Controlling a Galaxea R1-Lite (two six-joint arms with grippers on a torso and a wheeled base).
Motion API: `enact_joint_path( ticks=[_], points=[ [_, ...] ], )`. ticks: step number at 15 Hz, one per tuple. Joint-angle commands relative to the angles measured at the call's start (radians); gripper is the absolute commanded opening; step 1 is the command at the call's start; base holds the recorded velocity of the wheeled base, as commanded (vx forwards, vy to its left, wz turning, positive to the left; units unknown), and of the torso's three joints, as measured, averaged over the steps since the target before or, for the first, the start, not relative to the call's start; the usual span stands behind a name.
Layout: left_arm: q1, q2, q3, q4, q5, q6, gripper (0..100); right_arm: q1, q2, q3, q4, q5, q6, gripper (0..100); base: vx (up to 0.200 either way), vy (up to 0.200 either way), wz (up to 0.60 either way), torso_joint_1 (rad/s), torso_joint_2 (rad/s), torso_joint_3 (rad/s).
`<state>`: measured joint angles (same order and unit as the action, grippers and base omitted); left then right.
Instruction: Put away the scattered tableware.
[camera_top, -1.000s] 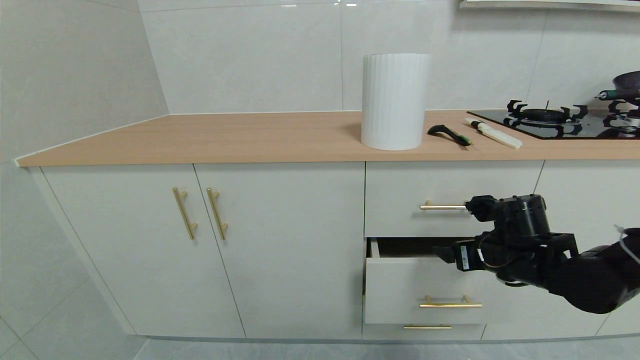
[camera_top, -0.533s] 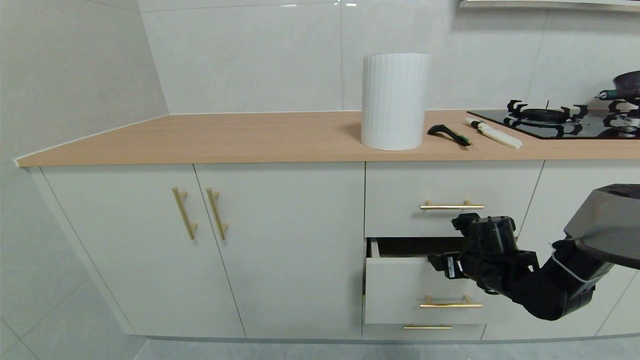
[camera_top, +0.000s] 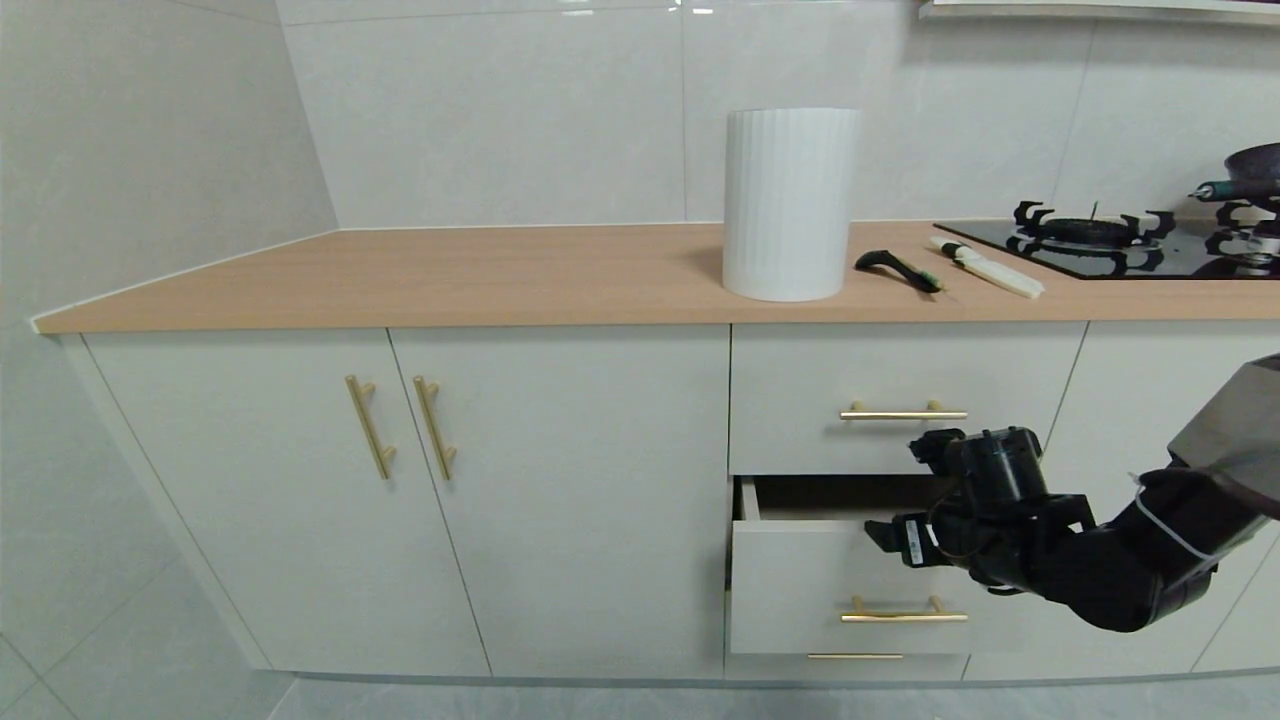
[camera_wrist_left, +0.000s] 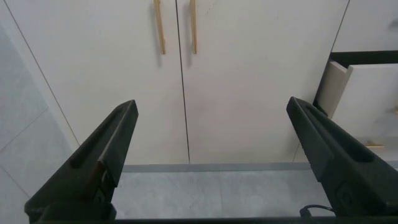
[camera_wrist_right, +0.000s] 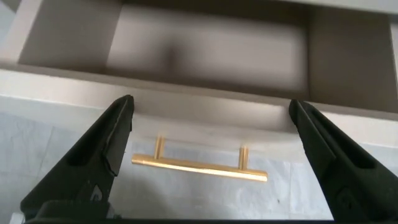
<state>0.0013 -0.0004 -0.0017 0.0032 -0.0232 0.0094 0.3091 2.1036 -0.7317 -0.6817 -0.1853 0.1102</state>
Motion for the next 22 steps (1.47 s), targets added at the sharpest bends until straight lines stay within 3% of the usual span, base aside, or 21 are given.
enact_joint_path(
  ticks=[1,4,14,22],
  points=[
    [0.0,0.0,0.0,0.0,0.0,0.0,100,0.001,-0.019,-0.012,-0.018,-0.005,0.006,100,0.0,0.0,0.0,0.0,0.0,0.0],
    [0.0,0.0,0.0,0.0,0.0,0.0,100,0.001,0.01,-0.025,-0.107,-0.011,0.068,100,0.0,0.0,0.0,0.0,0.0,0.0],
    [0.0,0.0,0.0,0.0,0.0,0.0,100,-0.001,0.105,-0.046,-0.101,-0.014,0.065,100,0.0,0.0,0.0,0.0,0.0,0.0],
    [0.0,0.0,0.0,0.0,0.0,0.0,100,0.007,-0.085,-0.048,0.254,0.035,0.037,100,0.0,0.0,0.0,0.0,0.0,0.0]
  ],
)
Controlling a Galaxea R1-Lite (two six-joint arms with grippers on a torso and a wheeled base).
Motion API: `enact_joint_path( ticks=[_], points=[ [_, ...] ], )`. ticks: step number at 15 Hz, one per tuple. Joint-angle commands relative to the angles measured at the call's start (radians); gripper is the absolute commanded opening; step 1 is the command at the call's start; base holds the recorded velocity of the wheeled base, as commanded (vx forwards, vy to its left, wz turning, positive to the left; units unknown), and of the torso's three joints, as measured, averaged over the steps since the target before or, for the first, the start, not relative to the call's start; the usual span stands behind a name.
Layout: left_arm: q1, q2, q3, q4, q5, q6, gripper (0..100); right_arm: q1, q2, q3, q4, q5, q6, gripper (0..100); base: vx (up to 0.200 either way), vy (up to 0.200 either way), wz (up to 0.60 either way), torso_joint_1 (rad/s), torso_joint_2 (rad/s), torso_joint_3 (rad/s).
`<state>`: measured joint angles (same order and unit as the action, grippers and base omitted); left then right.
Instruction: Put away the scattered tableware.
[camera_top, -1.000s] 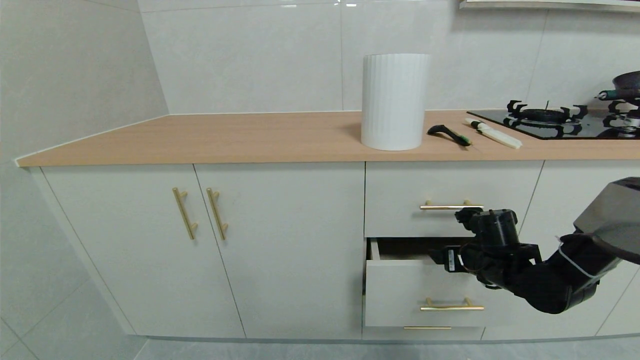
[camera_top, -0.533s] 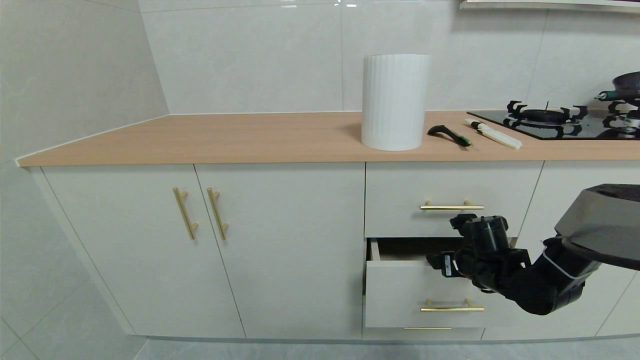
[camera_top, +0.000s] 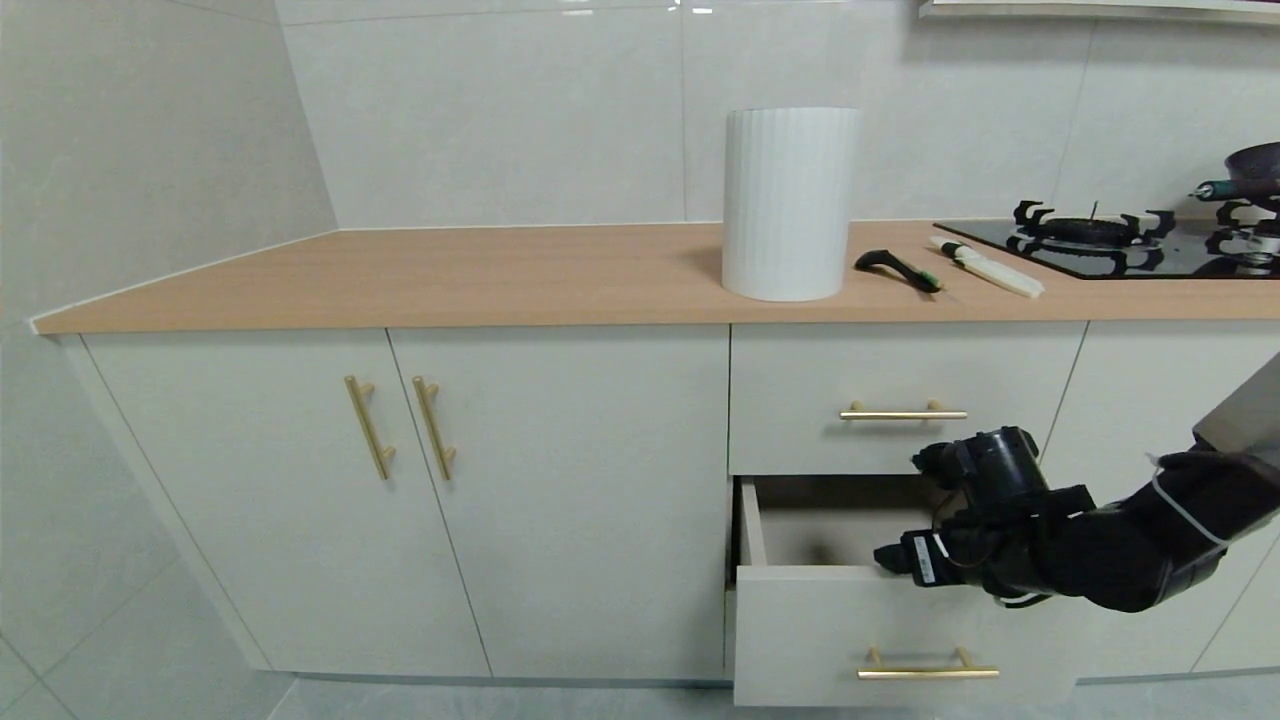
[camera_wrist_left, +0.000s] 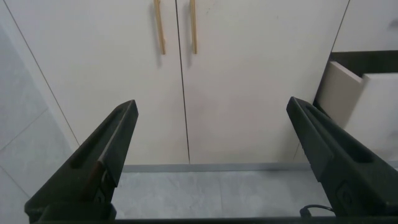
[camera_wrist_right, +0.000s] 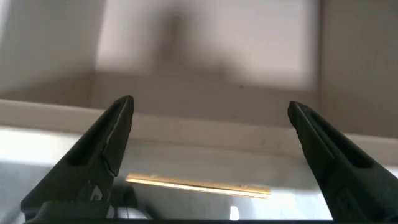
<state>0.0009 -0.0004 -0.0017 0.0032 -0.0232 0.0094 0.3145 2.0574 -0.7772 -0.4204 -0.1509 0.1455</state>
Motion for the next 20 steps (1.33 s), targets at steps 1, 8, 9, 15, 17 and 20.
enact_joint_path(
  ticks=[1,8,9,15,17,20],
  points=[
    [0.001,0.0,0.0,0.0,0.0,0.0,100,0.002,-0.049,0.003,0.035,0.001,-0.043,100,0.0,0.0,0.0,0.0,0.0,0.0],
    [0.001,0.0,0.0,0.0,0.0,0.0,100,0.051,-0.108,0.001,0.313,0.001,-0.124,100,0.0,0.0,0.0,0.0,0.0,0.0],
    [0.001,0.0,0.0,0.0,0.0,0.0,100,0.051,-0.108,0.001,0.313,0.001,-0.124,100,0.0,0.0,0.0,0.0,0.0,0.0],
    [0.001,0.0,0.0,0.0,0.0,0.0,100,0.14,-0.158,-0.005,0.674,0.001,-0.224,100,0.0,0.0,0.0,0.0,0.0,0.0],
    [0.001,0.0,0.0,0.0,0.0,0.0,100,0.144,-0.152,-0.025,0.672,-0.004,-0.213,100,0.0,0.0,0.0,0.0,0.0,0.0],
    [0.001,0.0,0.0,0.0,0.0,0.0,100,0.135,-0.192,-0.129,0.675,0.001,-0.021,100,0.0,0.0,0.0,0.0,0.0,0.0]
  ],
)
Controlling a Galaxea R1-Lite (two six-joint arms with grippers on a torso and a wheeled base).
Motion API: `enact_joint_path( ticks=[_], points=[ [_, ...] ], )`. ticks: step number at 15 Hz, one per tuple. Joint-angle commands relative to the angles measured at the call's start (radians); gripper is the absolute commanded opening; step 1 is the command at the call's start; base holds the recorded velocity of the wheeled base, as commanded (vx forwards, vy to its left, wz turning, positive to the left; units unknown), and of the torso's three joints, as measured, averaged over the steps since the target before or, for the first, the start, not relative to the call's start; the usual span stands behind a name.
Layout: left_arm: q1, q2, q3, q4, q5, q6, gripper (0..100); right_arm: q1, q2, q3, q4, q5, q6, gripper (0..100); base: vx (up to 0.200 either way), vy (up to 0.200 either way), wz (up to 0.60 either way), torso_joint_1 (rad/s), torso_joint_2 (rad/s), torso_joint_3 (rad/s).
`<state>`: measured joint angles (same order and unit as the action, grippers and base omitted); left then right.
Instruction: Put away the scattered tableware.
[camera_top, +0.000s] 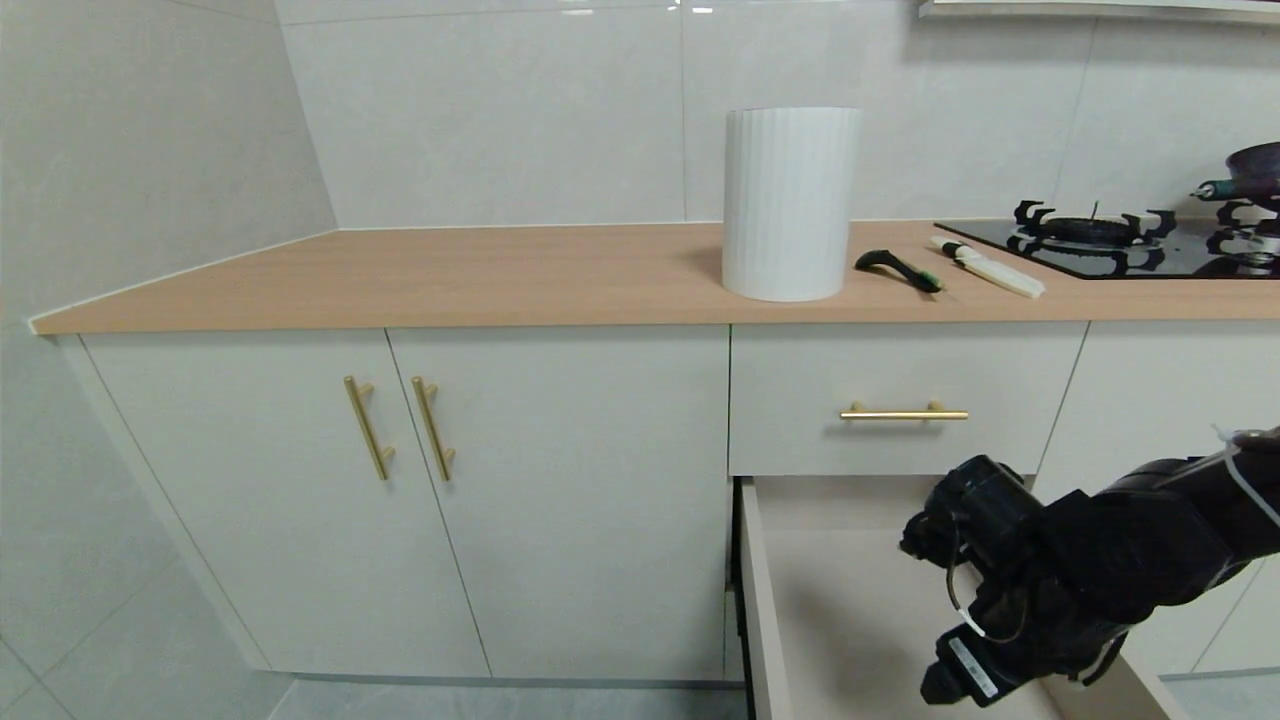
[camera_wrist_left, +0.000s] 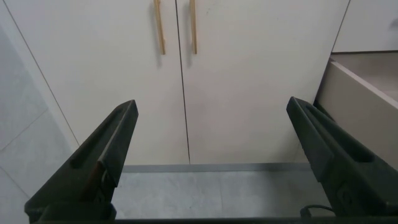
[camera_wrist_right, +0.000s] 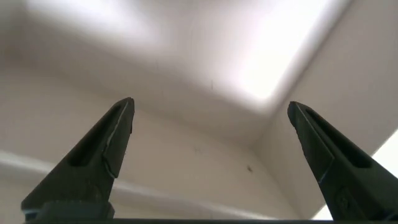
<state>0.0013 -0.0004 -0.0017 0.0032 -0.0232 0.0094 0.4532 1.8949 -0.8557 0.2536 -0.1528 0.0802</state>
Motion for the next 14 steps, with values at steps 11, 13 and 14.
enact_joint_path(
  ticks=[11,13,14],
  points=[
    [0.0,0.0,0.0,0.0,0.0,0.0,100,-0.077,-0.166,-0.089,-0.042,0.036,0.078,100,0.0,0.0,0.0,0.017,-0.07,-0.048],
    [0.0,0.0,0.0,0.0,0.0,0.0,100,-0.077,-0.168,-0.088,-0.042,0.036,0.078,100,0.0,0.0,0.0,0.078,-0.22,-0.285],
    [0.0,0.0,0.0,0.0,0.0,0.0,100,-0.076,-0.168,-0.088,-0.042,0.035,0.076,100,0.0,0.0,0.0,0.193,-0.55,-0.31]
  ],
)
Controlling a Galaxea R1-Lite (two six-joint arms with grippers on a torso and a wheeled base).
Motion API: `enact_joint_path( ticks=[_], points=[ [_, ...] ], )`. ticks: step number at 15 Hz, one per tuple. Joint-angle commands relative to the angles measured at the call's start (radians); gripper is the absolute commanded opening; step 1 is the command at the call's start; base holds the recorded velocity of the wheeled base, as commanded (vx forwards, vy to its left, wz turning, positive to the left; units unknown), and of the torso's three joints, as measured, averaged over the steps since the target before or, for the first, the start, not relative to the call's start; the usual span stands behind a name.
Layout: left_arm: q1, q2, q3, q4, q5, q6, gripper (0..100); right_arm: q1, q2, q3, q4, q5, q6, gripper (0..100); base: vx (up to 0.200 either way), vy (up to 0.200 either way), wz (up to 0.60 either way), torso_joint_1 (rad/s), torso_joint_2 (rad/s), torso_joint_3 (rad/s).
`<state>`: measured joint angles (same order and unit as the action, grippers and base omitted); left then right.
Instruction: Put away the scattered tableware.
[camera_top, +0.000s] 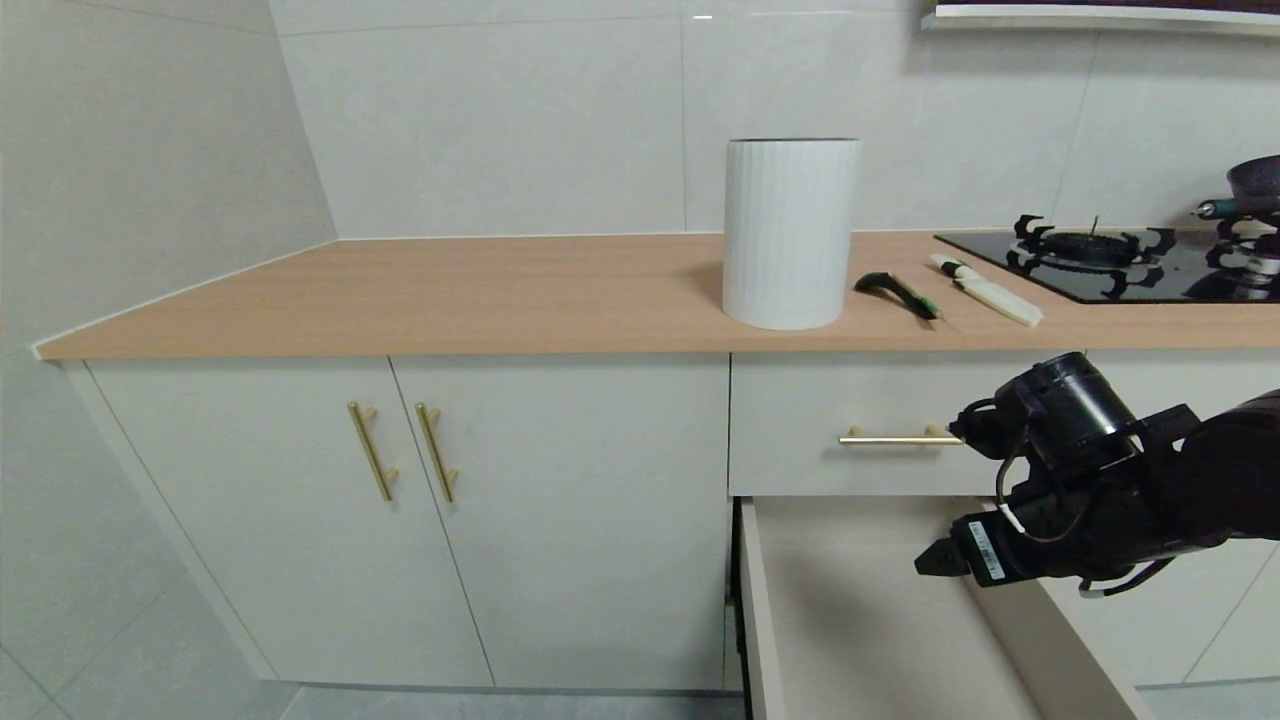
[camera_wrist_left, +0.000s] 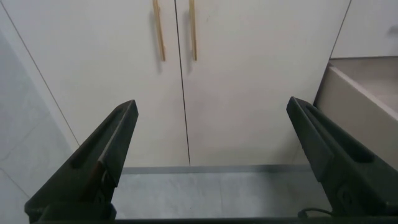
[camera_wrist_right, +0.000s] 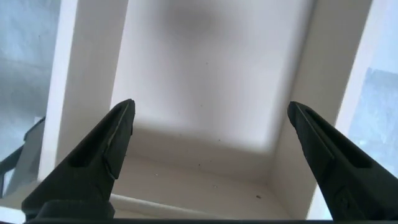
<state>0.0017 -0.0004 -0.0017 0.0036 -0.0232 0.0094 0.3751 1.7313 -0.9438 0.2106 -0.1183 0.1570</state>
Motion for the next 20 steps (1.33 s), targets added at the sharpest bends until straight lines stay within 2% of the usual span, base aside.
enact_joint_path(
  ticks=[1,7,11,13,14,15,16,20],
  points=[
    [0.0,0.0,0.0,-0.001,0.0,0.0,100,0.002,-0.004,0.0,0.001,0.0,-0.001,100,0.0,0.0,0.0,0.168,-0.55,-0.295],
    [0.0,0.0,0.0,-0.001,0.0,0.0,100,0.001,-0.002,0.007,-0.023,0.0,-0.001,100,0.0,0.0,0.0,0.176,-0.48,-0.286],
    [-0.002,0.0,0.0,-0.001,0.0,0.0,100,-0.038,-0.002,-0.029,-0.188,-0.003,-0.016,100,0.0,0.0,0.0,0.098,-0.23,-0.137],
    [0.0,0.0,0.0,-0.001,0.0,0.0,100,-0.078,0.047,-0.182,-0.228,-0.006,-0.05,100,0.0,0.0,0.0,0.013,-0.03,-0.016],
    [0.0,0.0,0.0,-0.001,0.0,0.0,100,-0.093,0.099,-0.323,-0.181,-0.007,-0.048,100,0.0,0.0,0.0,0.0,0.0,0.0],
    [0.0,0.0,0.0,-0.001,0.0,0.0,100,-0.099,0.122,-0.382,-0.154,-0.009,-0.047,100,0.0,0.0,0.0,0.0,0.0,0.0],
    [0.0,0.0,0.0,-0.001,0.0,0.0,100,-0.104,0.171,-0.501,-0.093,-0.024,-0.042,100,0.0,0.0,0.0,0.0,0.0,0.0],
    [0.0,0.0,0.0,-0.001,0.0,0.0,100,-0.105,0.215,-0.569,-0.054,-0.06,0.006,100,0.0,0.0,0.0,0.0,0.0,0.0]
  ],
)
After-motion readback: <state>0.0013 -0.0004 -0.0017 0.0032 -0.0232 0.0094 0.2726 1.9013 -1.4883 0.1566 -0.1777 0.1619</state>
